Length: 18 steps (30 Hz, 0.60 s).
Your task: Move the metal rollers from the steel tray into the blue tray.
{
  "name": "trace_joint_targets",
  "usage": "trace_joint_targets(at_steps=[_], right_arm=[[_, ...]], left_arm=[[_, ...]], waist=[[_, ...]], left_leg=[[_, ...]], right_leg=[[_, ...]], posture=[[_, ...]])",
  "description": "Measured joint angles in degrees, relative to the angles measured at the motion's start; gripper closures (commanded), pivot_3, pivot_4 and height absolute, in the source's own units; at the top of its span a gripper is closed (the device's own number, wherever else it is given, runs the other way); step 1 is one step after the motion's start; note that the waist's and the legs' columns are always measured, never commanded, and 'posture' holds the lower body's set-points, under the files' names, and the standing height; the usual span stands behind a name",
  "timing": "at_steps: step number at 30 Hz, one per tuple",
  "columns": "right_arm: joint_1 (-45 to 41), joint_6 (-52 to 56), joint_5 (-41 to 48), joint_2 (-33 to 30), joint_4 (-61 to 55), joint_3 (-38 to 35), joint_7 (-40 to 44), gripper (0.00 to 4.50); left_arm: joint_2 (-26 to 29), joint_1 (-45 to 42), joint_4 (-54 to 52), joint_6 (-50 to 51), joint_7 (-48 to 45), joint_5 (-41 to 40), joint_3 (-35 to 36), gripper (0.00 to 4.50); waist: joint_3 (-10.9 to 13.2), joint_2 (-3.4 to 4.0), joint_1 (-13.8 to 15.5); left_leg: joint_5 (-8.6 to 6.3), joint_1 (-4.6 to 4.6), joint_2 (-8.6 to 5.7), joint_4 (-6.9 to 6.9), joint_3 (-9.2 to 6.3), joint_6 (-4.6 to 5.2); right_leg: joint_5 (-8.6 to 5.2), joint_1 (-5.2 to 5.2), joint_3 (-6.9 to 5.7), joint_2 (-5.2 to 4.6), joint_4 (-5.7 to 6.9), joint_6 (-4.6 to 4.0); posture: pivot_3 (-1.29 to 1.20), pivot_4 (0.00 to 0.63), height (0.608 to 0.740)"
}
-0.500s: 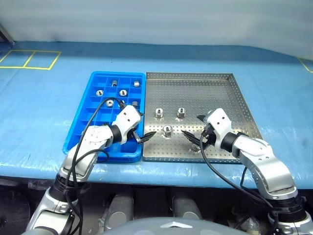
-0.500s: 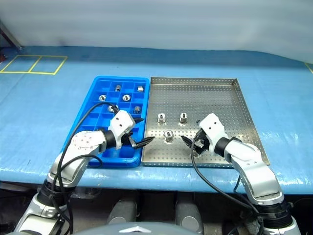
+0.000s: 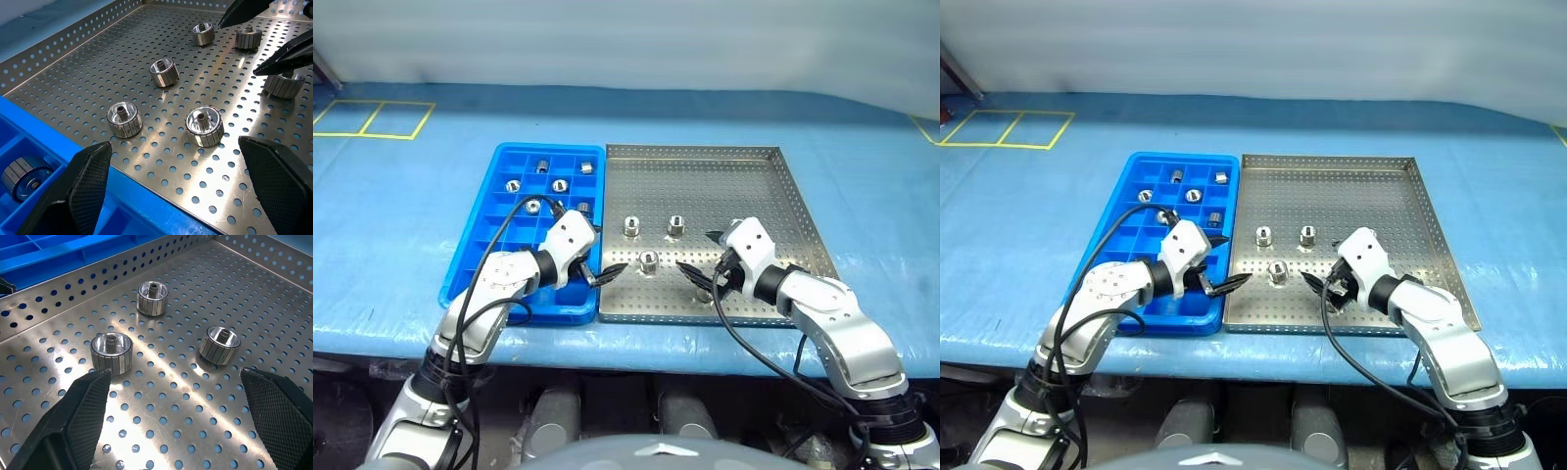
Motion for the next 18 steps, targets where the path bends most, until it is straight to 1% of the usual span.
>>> trace_joint_targets(at_steps=[18], right_arm=[[0.1,0.0,0.0,0.0,0.0,0.1,-0.4,0.06]], left_arm=[[0.0,-1.1,0.1,-0.3,-0.3,0.0,-1.2,0.0]], waist=[[0.0,0.0,0.0]], left_leg=[[0.0,0.0,0.0,0.0,0.0,0.0]], right_leg=[[0.0,0.0,0.0,0.0,0.0,0.0]], posture=[[0.11,0.15,0.74]])
